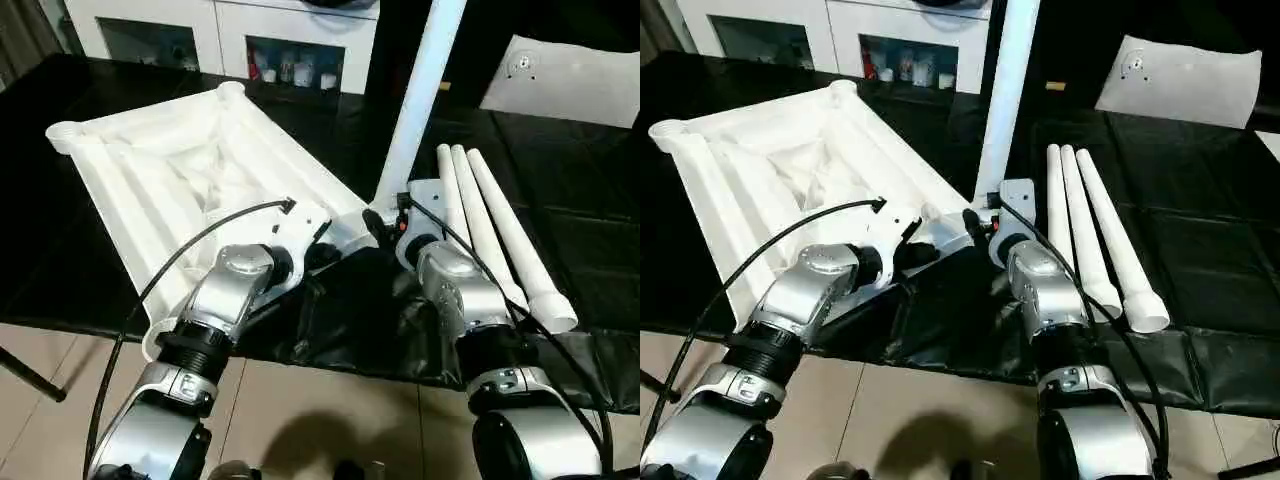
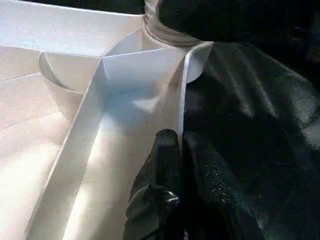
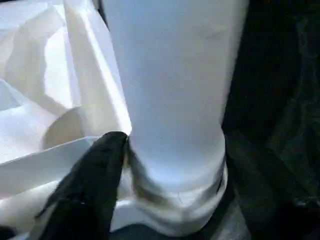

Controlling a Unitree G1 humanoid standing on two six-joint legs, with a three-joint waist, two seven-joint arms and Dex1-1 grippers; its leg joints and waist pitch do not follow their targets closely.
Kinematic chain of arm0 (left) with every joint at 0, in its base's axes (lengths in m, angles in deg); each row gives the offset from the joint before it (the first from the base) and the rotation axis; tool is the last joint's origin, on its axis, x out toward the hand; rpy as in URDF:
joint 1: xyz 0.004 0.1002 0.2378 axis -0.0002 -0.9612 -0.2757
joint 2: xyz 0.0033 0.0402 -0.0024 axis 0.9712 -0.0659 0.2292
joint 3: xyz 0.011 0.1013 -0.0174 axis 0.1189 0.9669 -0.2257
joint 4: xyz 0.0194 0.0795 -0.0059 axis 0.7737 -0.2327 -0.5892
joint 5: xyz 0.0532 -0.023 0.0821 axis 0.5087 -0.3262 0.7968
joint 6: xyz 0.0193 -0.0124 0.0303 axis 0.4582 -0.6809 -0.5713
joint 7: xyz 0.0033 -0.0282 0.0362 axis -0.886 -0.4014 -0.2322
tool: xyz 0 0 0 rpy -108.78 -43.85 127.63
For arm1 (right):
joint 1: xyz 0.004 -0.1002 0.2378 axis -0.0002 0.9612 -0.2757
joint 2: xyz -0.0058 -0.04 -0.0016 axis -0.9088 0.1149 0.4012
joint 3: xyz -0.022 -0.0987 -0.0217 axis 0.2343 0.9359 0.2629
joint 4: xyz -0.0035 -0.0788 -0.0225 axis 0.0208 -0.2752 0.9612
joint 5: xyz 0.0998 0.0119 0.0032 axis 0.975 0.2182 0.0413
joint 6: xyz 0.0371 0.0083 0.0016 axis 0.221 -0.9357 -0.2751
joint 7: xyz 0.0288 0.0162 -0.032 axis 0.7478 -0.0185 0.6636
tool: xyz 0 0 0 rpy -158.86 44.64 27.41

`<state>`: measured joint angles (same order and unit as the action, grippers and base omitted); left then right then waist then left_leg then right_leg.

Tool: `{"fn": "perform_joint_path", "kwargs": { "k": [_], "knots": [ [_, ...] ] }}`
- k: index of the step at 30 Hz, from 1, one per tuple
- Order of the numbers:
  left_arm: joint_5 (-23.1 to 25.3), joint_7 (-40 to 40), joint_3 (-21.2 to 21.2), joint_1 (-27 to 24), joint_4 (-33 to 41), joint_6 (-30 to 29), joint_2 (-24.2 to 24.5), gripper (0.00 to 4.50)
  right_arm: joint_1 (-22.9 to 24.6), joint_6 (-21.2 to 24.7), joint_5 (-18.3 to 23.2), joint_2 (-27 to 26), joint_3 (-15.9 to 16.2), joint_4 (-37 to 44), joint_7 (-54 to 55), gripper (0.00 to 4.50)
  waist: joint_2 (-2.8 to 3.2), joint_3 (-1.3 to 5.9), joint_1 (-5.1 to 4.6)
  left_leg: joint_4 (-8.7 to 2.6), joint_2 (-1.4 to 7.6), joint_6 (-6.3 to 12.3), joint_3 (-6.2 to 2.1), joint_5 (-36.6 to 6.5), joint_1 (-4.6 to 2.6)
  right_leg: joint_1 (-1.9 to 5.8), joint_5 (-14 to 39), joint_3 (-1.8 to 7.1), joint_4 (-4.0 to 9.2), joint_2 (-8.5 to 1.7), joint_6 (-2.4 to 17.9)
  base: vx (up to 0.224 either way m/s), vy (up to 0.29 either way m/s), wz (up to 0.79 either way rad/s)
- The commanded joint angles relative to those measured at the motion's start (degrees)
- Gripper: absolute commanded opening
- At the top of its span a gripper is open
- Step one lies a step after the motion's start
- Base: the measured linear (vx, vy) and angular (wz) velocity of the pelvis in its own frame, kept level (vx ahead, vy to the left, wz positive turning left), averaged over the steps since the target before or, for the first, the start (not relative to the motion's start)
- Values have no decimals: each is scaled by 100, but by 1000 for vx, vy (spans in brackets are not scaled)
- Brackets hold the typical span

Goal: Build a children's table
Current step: Rotate leg to tighten

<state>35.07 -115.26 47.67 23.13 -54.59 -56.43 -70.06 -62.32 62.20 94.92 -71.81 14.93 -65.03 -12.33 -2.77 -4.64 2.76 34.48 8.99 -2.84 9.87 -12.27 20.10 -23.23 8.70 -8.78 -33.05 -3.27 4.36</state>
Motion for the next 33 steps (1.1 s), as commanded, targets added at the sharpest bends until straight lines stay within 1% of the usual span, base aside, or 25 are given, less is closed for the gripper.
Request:
{"fn": "perform_joint_path", "kwargs": {
  "k": [1,3,4,5,6,8,9,11,14,15,16,18,19,20,21,22,23,24,25,27,28,29,30,32,33],
  "knots": [
    [-218,162,-86,188,447,271,-228,0,168,138,215,-332,423,-44,-594,371,-19,450,-1,-335,465,880,-180,12,53,469,1397,472,376,-714,536,0,0,0],
    [-217,135,-76,178,451,293,-171,0,203,104,211,-271,398,-26,-640,387,-14,449,-57,-325,452,881,-178,-60,54,461,1555,469,420,-721,508,0,0,0],
    [-215,85,-54,165,450,328,-124,0,247,71,191,-214,391,27,-691,396,-22,461,-40,-323,459,859,-172,-4,34,438,1572,484,425,-722,489,0,0,0],
    [-209,17,-27,149,446,393,-73,0,297,56,181,-148,394,96,-758,396,-33,460,-41,-326,445,856,-175,29,37,444,1548,477,401,-699,494,0,0,0],
    [-235,-224,31,87,475,505,55,0,427,11,237,31,364,305,-997,405,-17,449,-21,-330,470,885,-172,55,10,416,1493,484,400,-695,531,0,0,0],
    [-245,-296,42,66,486,532,90,0,464,-1,267,84,350,372,-1071,422,-18,441,-9,-337,501,918,-189,45,12,416,1402,489,373,-700,534,0,0,0],
    [-225,-487,94,16,489,658,211,0,564,-12,318,261,325,548,-1276,434,-14,451,-12,-333,498,920,-187,55,12,419,1359,488,364,-708,580,0,0,0],
    [-233,-683,131,-25,481,759,336,0,649,-17,351,455,294,717,-1479,444,-24,437,14,-333,470,915,-171,-36,12,431,1532,494,405,-712,494,0,0,0],
    [-229,-1112,205,-84,388,1034,644,0,800,-37,448,912,251,1080,-1986,444,-3,437,51,-338,466,879,-179,-46,6,423,1648,481,419,-698,425,0,0,0],
    [-209,-1365,265,-106,317,1220,815,0,858,-53,489,1158,270,1251,-2294,444,-24,444,73,-336,473,892,-182,6,9,434,1585,494,402,-697,371,0,0,0],
    [-207,-1608,317,-125,257,1358,962,0,908,-77,510,1385,314,1400,-2601,444,-22,449,81,-335,478,901,-186,22,2,429,1548,492,392,-691,371,0,0,0],
    [-205,-1750,348,-134,220,1457,1048,0,936,-92,524,1515,340,1482,-2789,444,-28,443,76,-333,475,939,-181,31,7,414,1479,496,376,-681,354,0,0,0],
    [-209,-1823,366,-139,203,1509,1095,0,953,-93,532,1581,350,1529,-2890,444,-34,441,81,-331,451,922,-166,-26,8,421,1592,493,395,-689,336,0,0,0],
    [-208,-1972,408,-151,183,1607,1172,0,969,-115,540,1682,371,1575,-3047,444,-37,439,78,-333,449,903,-164,-52,7,423,1660,492,405,-689,335,0,0,0],
    [-189,-2250,506,-171,136,1832,1323,0,990,-157,547,1864,412,1642,-3318,444,-39,433,85,-330,435,871,-158,-117,15,425,1821,477,434,-680,320,0,0,0],
    [-165,-2557,613,-194,81,2048,1476,0,1009,-189,557,2045,476,1699,-3574,444,-62,457,90,-325,434,879,-164,-122,13,437,1846,470,431,-679,298,0,0,0],
    [-156,-2668,652,-202,60,2127,1530,0,1016,-199,561,2110,500,1719,-3665,444,-58,452,96,-330,439,898,-166,-121,13,434,1867,474,435,-683,276,0,0,0],
    [-141,-2889,724,-217,17,2281,1635,0,1028,-209,573,2233,553,1756,-3837,444,-23,464,120,-325,455,913,-170,-85,-13,412,1833,476,430,-680,298,0,0,0],
    [-149,-3049,767,-217,-8,2368,1696,0,1032,-292,550,2315,612,1764,-3969,444,-29,463,136,-330,482,907,-171,-40,-13,405,1729,486,408,-678,329,0,0,0],
    [-164,-3174,805,-206,-41,2435,1745,0,1037,-373,516,2389,677,1770,-4072,444,-29,464,170,-331,491,881,-171,-35,-19,403,1705,483,398,-686,359,0,0,0],
    [-214,-3479,877,-172,-112,2587,1840,0,1073,-504,462,2570,865,1802,-4443,444,-25,465,212,-331,485,829,-159,-87,-24,404,1751,482,399,-692,374,0,0,0],
    [-225,-3597,904,-152,-147,2668,1871,0,1088,-551,446,2631,932,1814,-4602,444,-30,462,220,-336,492,818,-156,-99,-28,405,1764,490,406,-698,374,0,0,0],
    [-225,-3907,986,-106,-204,2792,1955,0,1098,-589,396,2745,1063,1811,-4946,444,-34,468,242,-333,485,807,-156,-125,-16,416,1785,482,403,-696,369,0,0,0],
    [-196,-3990,1026,-75,-253,2924,1985,0,1091,-603,378,2777,1107,1793,-5058,444,-43,474,248,-335,501,779,-159,-118,-3,424,1779,484,390,-704,353,0,0,0],
    [-158,-4071,1077,-12,-370,3051,2009,0,1077,-625,389,2822,1180,1764,-5220,444,-50,473,254,-328,475,767,-152,-174,0,430,1887,470,420,-694,308,0,0,0]
  ]
}}
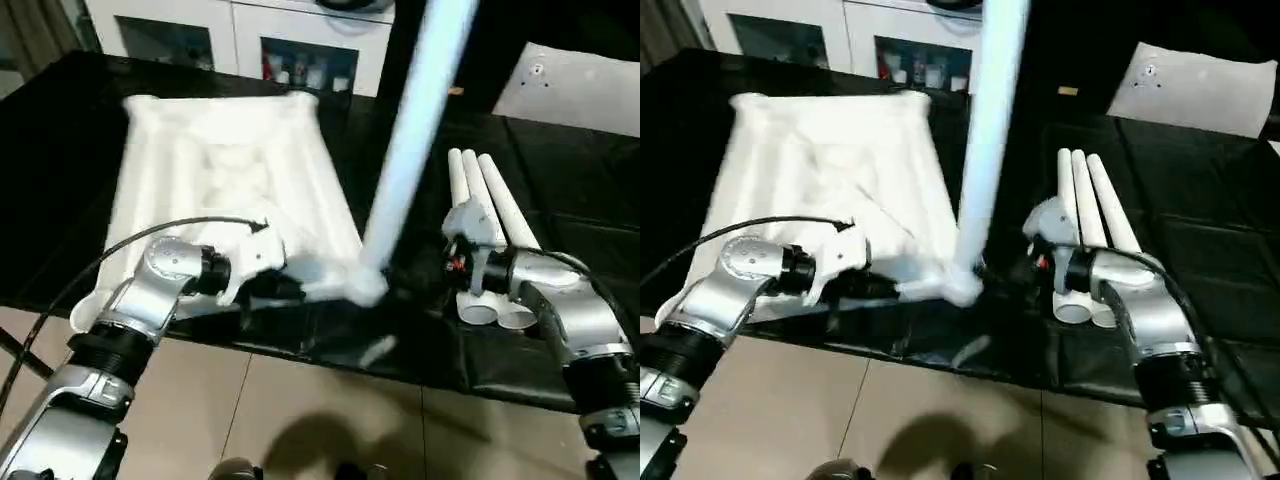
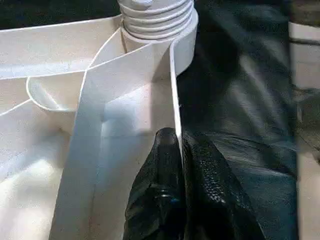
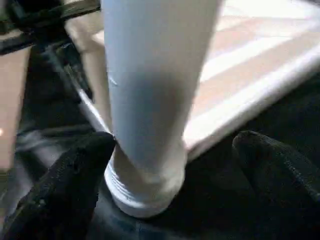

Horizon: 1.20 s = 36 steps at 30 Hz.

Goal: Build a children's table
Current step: Rotate leg to tighten

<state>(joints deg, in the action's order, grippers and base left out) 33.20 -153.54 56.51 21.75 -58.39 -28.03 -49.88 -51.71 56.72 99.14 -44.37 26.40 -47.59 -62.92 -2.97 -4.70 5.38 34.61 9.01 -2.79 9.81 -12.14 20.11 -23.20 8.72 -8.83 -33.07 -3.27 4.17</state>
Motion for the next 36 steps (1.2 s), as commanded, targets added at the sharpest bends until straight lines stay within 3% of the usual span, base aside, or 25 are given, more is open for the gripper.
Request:
{"fn": "perform_joint_path", "kwargs": {
  "k": [1,3,6,11,17,29,33,34,35,36],
  "knots": [
    [72,-271,232,170,-76,328,5,0,11,-117,-18,99,75,-1,-262,444,-42,482,2,-340,461,742,-143,-223,2,431,1985,475,427,-693,267,0,0,0],
    [154,-362,290,264,-280,567,18,0,-5,-174,16,145,173,-53,-449,444,-47,473,6,-338,438,685,-133,-322,-7,426,2291,455,484,-686,113,0,0,0],
    [178,-451,296,340,-424,671,3,0,-13,-193,65,188,278,-76,-665,444,-41,492,15,-339,453,646,-145,-270,-4,430,2277,452,478,-683,41,0,0,0],
    [152,-585,314,463,-646,839,-31,0,-150,-134,41,85,302,-357,-737,428,-39,495,33,-339,472,655,-151,-192,6,423,2087,453,443,-687,142,0,0,0],
    [114,-698,341,482,-765,954,-75,0,-236,-160,111,-79,291,-660,-776,378,-26,486,59,-344,492,640,-149,-191,-4,417,2014,460,427,-700,235,0,0,0],
    [134,-738,339,508,-912,1052,-93,0,-266,-216,159,-229,292,-805,-907,285,-20,469,94,-356,505,624,-150,-198,-12,413,2011,466,421,-711,259,0,0,0],
    [96,-697,292,476,-911,965,-133,0,-133,-92,253,-262,264,-641,-901,258,-24,461,93,-358,504,627,-148,-207,-11,416,2019,467,430,-707,237,0,0,0],
    [39,-569,210,467,-889,814,-194,0,-13,83,366,-295,214,-462,-829,254,2,456,98,-362,506,609,-151,-225,-14,414,2044,464,430,-706,241,0,0,0],
    [39,-569,210,467,-889,814,-194,0,-13,83,366,-295,214,-462,-829,236,-7,456,104,-363,511,609,-151,-224,-15,415,2042,466,443,-701,223,0,0,0],
    [-12,-349,109,460,-837,588,-277,0,128,389,518,-392,123,-247,-611,236,-9,458,100,-366,512,593,-154,-216,-15,417,2026,466,433,-705,229,0,0,0]
  ]
}}
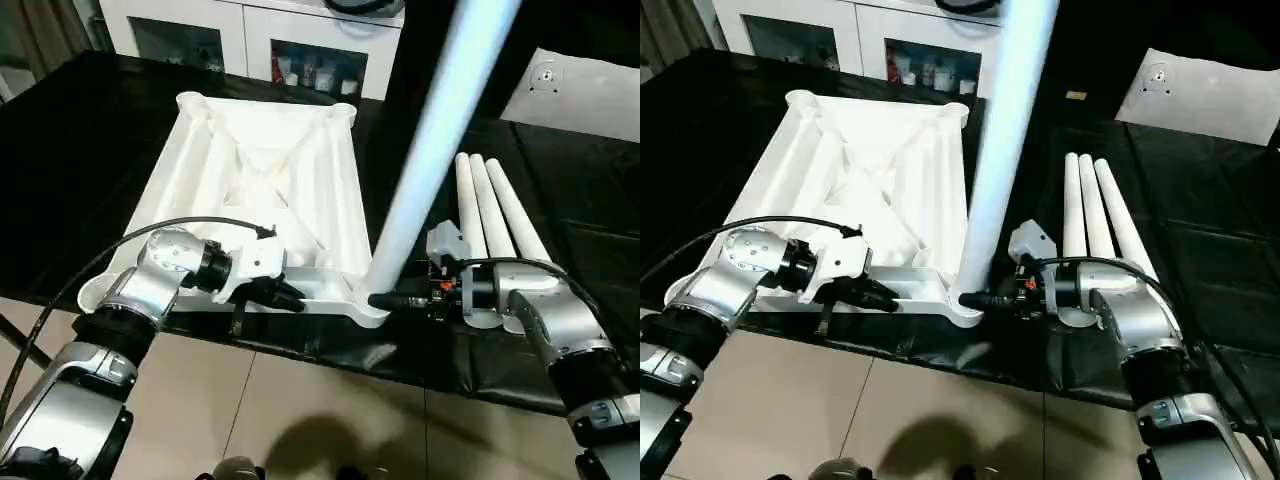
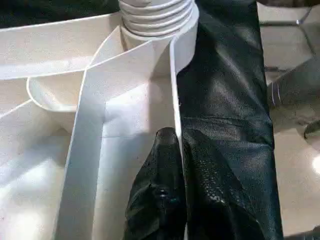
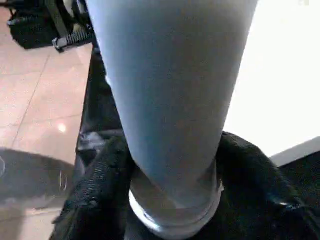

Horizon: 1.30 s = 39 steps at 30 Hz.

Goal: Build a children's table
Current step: Rotate leg to tighten

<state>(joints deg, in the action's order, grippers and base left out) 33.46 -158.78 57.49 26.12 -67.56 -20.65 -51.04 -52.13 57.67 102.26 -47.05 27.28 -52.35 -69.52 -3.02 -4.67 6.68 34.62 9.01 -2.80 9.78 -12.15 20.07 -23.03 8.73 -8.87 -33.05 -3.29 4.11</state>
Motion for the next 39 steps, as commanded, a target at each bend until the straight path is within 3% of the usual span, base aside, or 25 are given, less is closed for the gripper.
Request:
{"fn": "perform_joint_path", "kwargs": {
  "k": [1,2,6,8,10,11,15,17,19,23,25,27,30,34,39],
  "knots": [
    [-44,413,-62,24,106,-338,-233,0,262,487,260,-236,-25,356,317,224,-7,448,-20,-371,520,589,-150,-201,-17,396,2006,481,440,-711,228,0,0,0],
    [-40,539,-95,24,119,-427,-270,0,304,522,254,-304,-51,400,484,224,11,449,-20,-375,529,569,-161,-228,-24,386,2028,472,436,-723,264,0,0,0],
    [-209,1373,-408,15,309,-1200,-657,0,400,805,19,-881,-143,429,1707,214,20,376,-87,-374,425,287,-150,-666,-81,371,3139,395,663,-731,-39,0,0,0],
    [-290,1588,-508,14,411,-1452,-802,0,377,917,-16,-1102,-195,397,2066,212,18,377,-136,-377,434,217,-164,-704,-88,366,3304,369,703,-730,-136,0,0,0],
    [-302,2206,-641,17,642,-1964,-1169,0,225,1079,-99,-1685,-333,210,2972,211,25,374,-213,-386,448,203,-194,-792,-82,371,3303,335,728,-736,-158,0,0,0],
    [-302,2206,-641,17,642,-1964,-1169,0,225,1079,-99,-1685,-333,210,2972,211,25,377,-236,-387,456,196,-202,-815,-73,389,3283,329,724,-739,-158,0,0,0],
    [-205,3452,-857,160,831,-2668,-1883,0,-222,1272,-206,-2526,-619,-383,4509,211,59,363,-374,-416,539,185,-234,-1037,-112,376,2932,314,709,-763,85,0,0,0],
    [-153,3896,-943,223,864,-2858,-2118,0,-380,1241,-311,-2717,-664,-583,4877,211,53,381,-383,-393,480,214,-204,-1040,-141,395,2955,329,728,-778,67,0,0,0],
    [-145,4299,-1062,321,849,-2985,-2368,0,-607,1050,-435,-2902,-791,-868,5276,211,38,407,-363,-404,484,295,-189,-808,-124,401,2647,376,669,-774,116,0,0,0],
    [-66,4316,-974,298,969,-2929,-2360,0,-680,1001,-527,-2907,-877,-904,5448,211,36,449,-327,-417,532,486,-206,-360,-85,415,1752,447,491,-758,383,0,0,0],
    [20,4241,-897,251,1042,-2892,-2270,0,-671,900,-507,-2861,-933,-900,5373,261,29,467,-309,-395,507,614,-185,-116,-43,436,1348,482,412,-773,551,0,0,0],
    [38,4190,-884,190,1136,-2922,-2201,0,-643,822,-492,-2792,-980,-915,5353,274,33,486,-299,-382,511,732,-188,89,-5,447,1071,481,356,-762,653,0,0,0],
    [55,4019,-872,111,1191,-2864,-2042,0,-517,658,-483,-2615,-1035,-811,5183,313,30,455,-337,-376,487,816,-176,-78,36,452,1312,458,411,-749,605,0,0,0],
    [56,3496,-751,-50,1219,-2569,-1711,0,-274,435,-543,-2177,-1038,-502,4775,337,41,442,-358,-381,473,731,-169,-272,3,423,1848,454,505,-731,405,0,0,0],
    [58,2878,-619,-198,1158,-2205,-1273,0,-1,279,-304,-1524,-1035,37,3749,394,50,453,-325,-379,516,788,-182,-178,-5,416,1519,469,434,-731,489,0,0,0]
  ]
}}
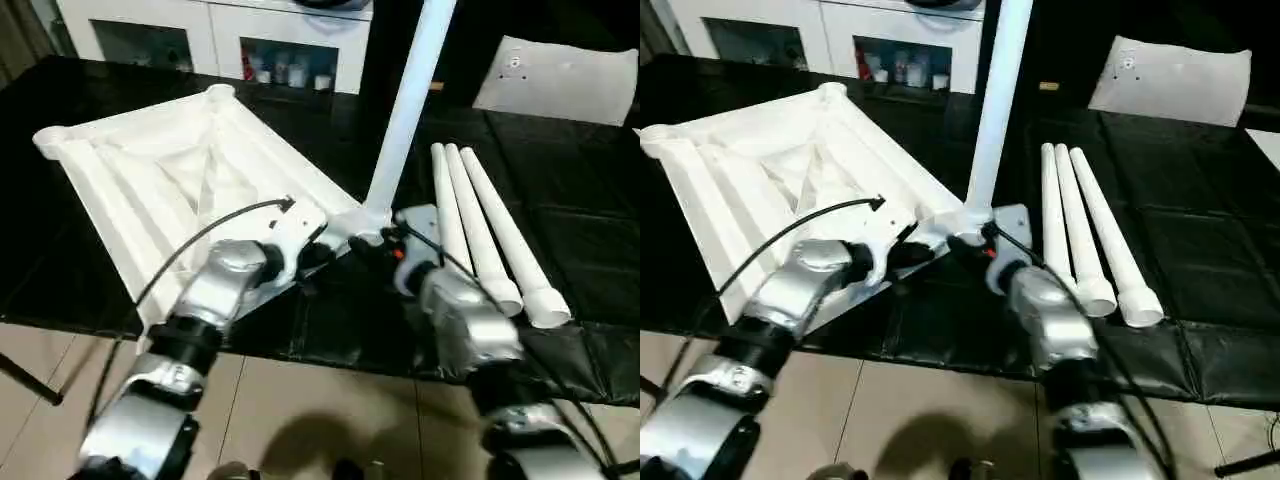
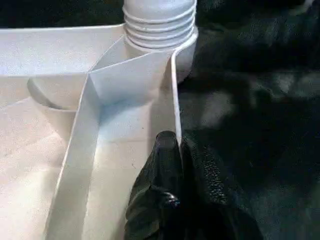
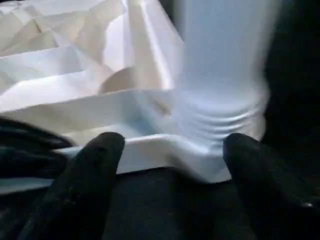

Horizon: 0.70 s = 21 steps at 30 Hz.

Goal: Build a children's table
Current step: Rotate leg to tighten

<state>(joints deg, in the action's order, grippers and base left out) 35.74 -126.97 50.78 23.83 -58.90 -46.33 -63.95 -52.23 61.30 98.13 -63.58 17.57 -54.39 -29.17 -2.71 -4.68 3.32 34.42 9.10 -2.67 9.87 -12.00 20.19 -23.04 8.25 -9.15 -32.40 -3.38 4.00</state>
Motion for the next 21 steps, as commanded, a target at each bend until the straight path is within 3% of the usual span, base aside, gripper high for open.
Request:
{"fn": "perform_joint_path", "kwargs": {
  "k": [1,5,9,16,20,21],
  "knots": [
    [-177,-660,153,-36,277,649,229,0,78,-114,157,436,-36,403,-716,394,8,442,23,-360,499,797,-187,-236,-18,417,1599,496,379,-714,483,0,0,0],
    [-232,-1467,310,-136,194,1049,652,0,148,-232,306,1058,62,635,-1685,429,-6,434,52,-363,468,790,-166,-389,-29,424,1972,492,428,-707,359,0,0,0],
    [-274,-2236,435,-152,17,1573,975,0,148,-252,370,1589,279,781,-2561,447,-9,440,59,-358,477,770,-173,-402,-30,408,2033,480,428,-696,372,0,0,0],
    [-321,-3163,672,39,-290,2159,1244,0,99,-266,498,2021,790,825,-3954,447,-36,474,182,-339,497,799,-144,-282,-23,414,1963,473,390,-691,371,0,0,0],
    [-312,-3379,725,102,-384,2304,1265,0,22,-351,380,2031,925,615,-4088,447,-37,487,221,-343,522,726,-156,-248,-27,403,1967,469,379,-709,371,0,0,0],
    [-284,-3455,740,136,-447,2394,1266,0,-40,-399,323,2002,969,466,-4111,419,-56,498,225,-341,527,694,-156,-234,-24,405,1947,473,371,-716,393,0,0,0]
  ]
}}
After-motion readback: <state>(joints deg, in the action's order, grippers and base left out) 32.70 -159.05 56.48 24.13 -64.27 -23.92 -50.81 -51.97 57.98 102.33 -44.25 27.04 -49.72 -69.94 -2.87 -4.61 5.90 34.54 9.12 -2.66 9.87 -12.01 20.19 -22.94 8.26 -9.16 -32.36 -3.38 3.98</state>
